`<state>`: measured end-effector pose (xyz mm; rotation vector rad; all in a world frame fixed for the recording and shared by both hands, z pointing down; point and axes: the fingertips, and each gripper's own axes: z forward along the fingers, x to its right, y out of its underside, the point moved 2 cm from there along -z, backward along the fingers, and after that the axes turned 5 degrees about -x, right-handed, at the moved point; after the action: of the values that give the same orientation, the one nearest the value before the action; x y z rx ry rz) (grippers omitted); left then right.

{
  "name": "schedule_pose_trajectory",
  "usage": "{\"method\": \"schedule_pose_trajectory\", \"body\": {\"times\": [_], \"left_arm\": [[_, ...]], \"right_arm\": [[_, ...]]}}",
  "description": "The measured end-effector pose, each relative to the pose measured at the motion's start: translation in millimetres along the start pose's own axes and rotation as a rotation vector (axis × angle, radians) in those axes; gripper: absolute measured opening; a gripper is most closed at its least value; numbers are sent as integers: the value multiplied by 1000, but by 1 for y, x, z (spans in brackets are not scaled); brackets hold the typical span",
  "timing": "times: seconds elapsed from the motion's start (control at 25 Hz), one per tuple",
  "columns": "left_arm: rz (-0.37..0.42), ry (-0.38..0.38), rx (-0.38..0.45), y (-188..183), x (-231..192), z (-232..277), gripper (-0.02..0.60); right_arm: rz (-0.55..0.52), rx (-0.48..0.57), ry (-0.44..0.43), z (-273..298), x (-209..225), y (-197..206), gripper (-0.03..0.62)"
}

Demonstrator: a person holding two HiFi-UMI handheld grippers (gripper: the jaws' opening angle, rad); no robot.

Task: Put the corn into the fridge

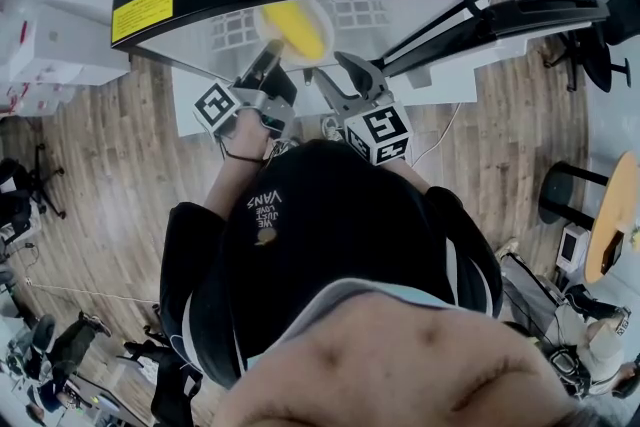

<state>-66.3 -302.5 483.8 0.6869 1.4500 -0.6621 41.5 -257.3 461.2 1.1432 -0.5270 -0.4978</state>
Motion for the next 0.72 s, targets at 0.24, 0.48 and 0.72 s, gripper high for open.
{"method": "schedule_pose_trajectory", "body": {"times": [0.24,0.48,0.72], "left_arm": [[2,-2,1,0,-2,0,37],[-1,3,4,0,-1,1,38],[-1,5,2,1,-1,0,38]], "right_arm": [[-26,-9,8,3,-3,1,183],[-55,-18,36,4,-1,3,181],[-79,-18,56,7,0,3,181]]}}
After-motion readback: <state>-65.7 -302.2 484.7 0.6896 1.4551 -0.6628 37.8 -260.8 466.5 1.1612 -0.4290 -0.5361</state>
